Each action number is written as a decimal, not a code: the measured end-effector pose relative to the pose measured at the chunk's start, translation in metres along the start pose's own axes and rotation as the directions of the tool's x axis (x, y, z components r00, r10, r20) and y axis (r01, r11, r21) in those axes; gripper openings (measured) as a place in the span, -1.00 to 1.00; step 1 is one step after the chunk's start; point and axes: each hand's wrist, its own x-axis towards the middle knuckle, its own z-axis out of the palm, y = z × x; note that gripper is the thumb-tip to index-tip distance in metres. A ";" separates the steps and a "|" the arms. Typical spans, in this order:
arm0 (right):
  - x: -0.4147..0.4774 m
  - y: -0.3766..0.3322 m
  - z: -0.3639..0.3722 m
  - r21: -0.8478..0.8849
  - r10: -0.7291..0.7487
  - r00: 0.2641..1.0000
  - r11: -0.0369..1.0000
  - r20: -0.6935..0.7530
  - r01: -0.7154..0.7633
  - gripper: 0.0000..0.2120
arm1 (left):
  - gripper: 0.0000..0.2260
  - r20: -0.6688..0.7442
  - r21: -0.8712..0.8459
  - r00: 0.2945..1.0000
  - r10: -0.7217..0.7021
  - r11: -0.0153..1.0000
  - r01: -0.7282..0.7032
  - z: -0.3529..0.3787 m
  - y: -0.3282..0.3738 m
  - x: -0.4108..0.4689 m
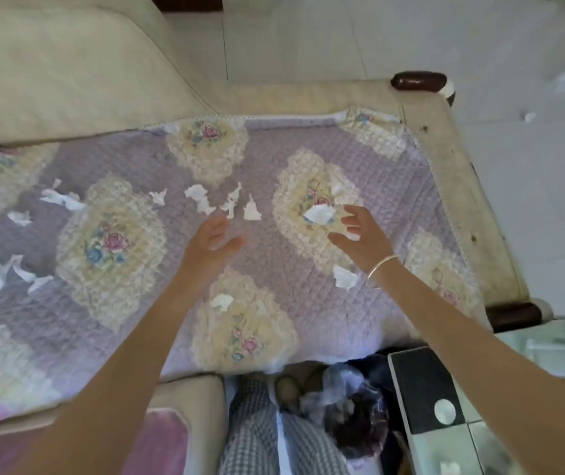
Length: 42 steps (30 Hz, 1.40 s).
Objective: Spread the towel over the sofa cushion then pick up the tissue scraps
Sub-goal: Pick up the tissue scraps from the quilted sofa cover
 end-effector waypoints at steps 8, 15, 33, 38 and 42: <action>0.032 0.100 0.052 -0.097 0.259 0.962 0.963 0.093 -0.250 -0.45 | -0.51 -0.002 0.114 0.974 -0.226 0.968 0.224 0.022 -0.123 0.032; 0.056 0.152 0.090 -0.193 0.328 0.937 0.934 0.123 -0.302 -0.44 | -0.58 -0.094 0.288 0.960 -0.263 0.916 0.279 0.038 -0.184 0.060; 0.137 0.200 0.104 -0.441 0.261 0.927 0.822 -0.268 -0.359 -0.84 | -0.82 -0.123 0.665 0.946 0.298 0.733 -0.144 0.064 -0.186 0.147; 0.185 0.161 0.108 -0.421 0.093 0.956 0.883 -0.279 -0.209 -0.65 | -0.73 -0.020 0.802 0.846 0.533 0.514 -0.305 0.076 -0.143 0.231; 0.230 0.147 0.109 -0.460 0.074 0.967 0.869 -0.246 -0.183 -0.52 | -0.66 0.108 0.881 0.919 0.380 0.392 -0.265 0.085 -0.139 0.270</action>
